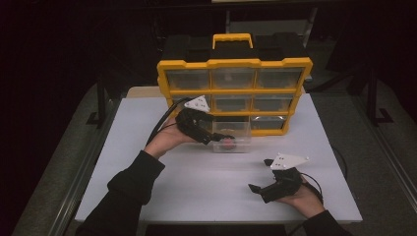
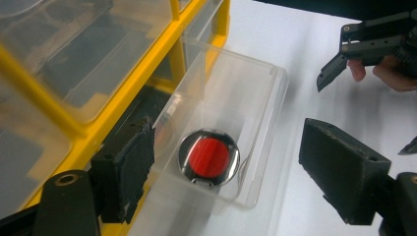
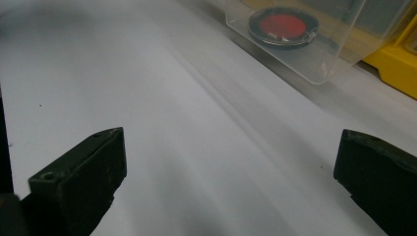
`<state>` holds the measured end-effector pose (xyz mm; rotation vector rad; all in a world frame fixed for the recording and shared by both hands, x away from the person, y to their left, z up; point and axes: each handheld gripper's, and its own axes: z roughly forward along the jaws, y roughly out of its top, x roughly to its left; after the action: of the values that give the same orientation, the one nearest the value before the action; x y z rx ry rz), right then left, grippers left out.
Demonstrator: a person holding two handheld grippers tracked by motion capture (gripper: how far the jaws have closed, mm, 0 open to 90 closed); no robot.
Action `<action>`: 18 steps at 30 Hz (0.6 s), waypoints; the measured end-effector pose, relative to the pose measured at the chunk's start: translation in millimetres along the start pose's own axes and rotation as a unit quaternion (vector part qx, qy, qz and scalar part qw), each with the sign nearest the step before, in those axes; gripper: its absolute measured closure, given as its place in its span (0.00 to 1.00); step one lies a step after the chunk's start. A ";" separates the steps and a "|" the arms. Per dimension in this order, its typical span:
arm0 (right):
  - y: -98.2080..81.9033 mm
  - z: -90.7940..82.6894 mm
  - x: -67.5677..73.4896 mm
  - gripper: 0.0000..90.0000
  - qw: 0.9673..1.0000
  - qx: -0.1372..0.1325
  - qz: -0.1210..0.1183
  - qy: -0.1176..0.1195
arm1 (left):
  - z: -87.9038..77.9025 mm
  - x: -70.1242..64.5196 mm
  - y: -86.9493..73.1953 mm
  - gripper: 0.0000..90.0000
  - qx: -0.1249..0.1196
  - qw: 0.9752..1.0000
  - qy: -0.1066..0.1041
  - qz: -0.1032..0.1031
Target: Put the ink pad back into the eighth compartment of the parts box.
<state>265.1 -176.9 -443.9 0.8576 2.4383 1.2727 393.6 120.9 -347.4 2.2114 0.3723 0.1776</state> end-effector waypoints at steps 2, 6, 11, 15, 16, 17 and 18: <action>-0.1 0.5 -0.1 0.00 1.000 0.001 0.001 0.000 | -2.9 -0.5 -3.7 0.21 -0.001 1.000 0.002 -0.003; 0.0 1.2 0.1 0.00 1.000 0.002 -0.002 0.002 | -8.0 -1.4 -10.5 0.19 -0.001 1.000 0.008 -0.007; 0.1 1.0 0.1 0.00 1.000 0.002 0.000 0.002 | -12.6 -3.5 -20.4 0.15 0.001 1.000 0.012 -0.014; 0.0 1.2 0.1 0.00 1.000 0.002 -0.002 0.001 | -15.6 -5.3 -29.2 0.13 0.000 1.000 0.015 -0.017; 0.1 1.1 0.1 0.00 1.000 0.002 -0.002 0.001 | -16.0 -5.7 -31.5 0.13 0.000 1.000 0.018 -0.018; 0.1 1.1 0.1 0.00 1.000 0.002 -0.001 0.001 | -16.4 -6.1 -33.9 0.12 0.000 1.000 0.018 -0.020; 0.0 1.1 0.1 0.00 1.000 0.002 -0.001 0.001 | -16.5 -6.7 -36.4 0.12 -0.001 1.000 0.018 -0.022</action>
<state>265.6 -176.1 -444.5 0.8551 2.4441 1.2691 375.7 152.2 -365.8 2.1992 0.4415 0.1942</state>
